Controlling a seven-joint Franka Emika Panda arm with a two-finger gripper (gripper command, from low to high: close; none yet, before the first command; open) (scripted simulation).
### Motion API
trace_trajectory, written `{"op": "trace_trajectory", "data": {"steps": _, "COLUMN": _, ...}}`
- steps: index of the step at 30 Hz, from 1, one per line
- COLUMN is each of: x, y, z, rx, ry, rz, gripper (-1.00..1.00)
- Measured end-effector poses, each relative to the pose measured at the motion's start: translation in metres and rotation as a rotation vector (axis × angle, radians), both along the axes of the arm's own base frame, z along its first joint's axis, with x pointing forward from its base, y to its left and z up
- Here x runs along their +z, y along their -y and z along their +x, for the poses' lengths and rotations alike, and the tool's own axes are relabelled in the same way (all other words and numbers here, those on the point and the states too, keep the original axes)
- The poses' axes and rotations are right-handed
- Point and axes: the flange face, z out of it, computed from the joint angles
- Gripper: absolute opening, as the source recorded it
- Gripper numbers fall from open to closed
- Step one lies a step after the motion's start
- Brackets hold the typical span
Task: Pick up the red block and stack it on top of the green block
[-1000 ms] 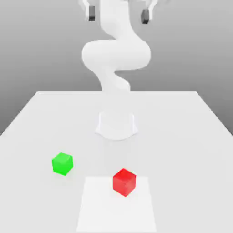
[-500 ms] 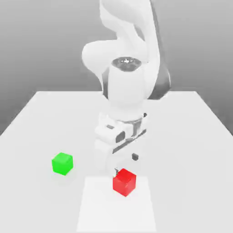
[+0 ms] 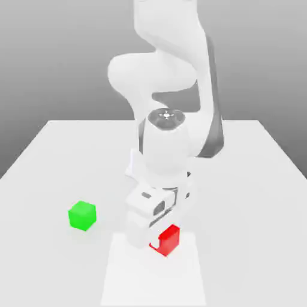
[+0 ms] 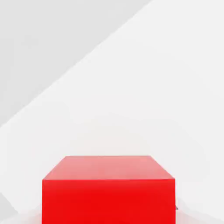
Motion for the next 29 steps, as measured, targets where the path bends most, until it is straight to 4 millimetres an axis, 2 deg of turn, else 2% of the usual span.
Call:
{"op": "trace_trajectory", "data": {"steps": 3, "x": 0.025, "y": 0.0, "z": -0.002, "rx": -0.003, "ry": -0.001, "rz": 0.0, "gripper": -1.0}}
{"op": "trace_trajectory", "data": {"steps": 6, "x": 0.042, "y": 0.042, "z": -0.009, "rx": -0.009, "ry": -0.002, "rz": -0.004, "gripper": -1.0}}
{"op": "trace_trajectory", "data": {"steps": 9, "x": 0.053, "y": 0.093, "z": -0.025, "rx": -0.008, "ry": -0.002, "rz": -0.006, "gripper": -1.0}}
{"op": "trace_trajectory", "data": {"steps": 13, "x": 0.064, "y": 0.157, "z": -0.061, "rx": -0.011, "ry": -0.004, "rz": -0.004, "gripper": -1.0}}
{"op": "trace_trajectory", "data": {"steps": 16, "x": 0.069, "y": 0.196, "z": -0.096, "rx": -0.012, "ry": -0.003, "rz": -0.001, "gripper": -1.0}}
{"op": "trace_trajectory", "data": {"steps": 18, "x": 0.061, "y": 0.202, "z": -0.104, "rx": -0.006, "ry": 0.0, "rz": 0.022, "gripper": -1.0}}
{"op": "trace_trajectory", "data": {"steps": 23, "x": 0.029, "y": 0.199, "z": -0.104, "rx": -0.001, "ry": 0.004, "rz": 0.067, "gripper": -1.0}}
{"op": "trace_trajectory", "data": {"steps": 28, "x": 0.004, "y": 0.206, "z": -0.108, "rx": -0.011, "ry": -0.001, "rz": 0.02, "gripper": -1.0}}
{"op": "trace_trajectory", "data": {"steps": 29, "x": 0.002, "y": 0.207, "z": -0.109, "rx": -0.011, "ry": -0.002, "rz": 0.011, "gripper": 1.0}}
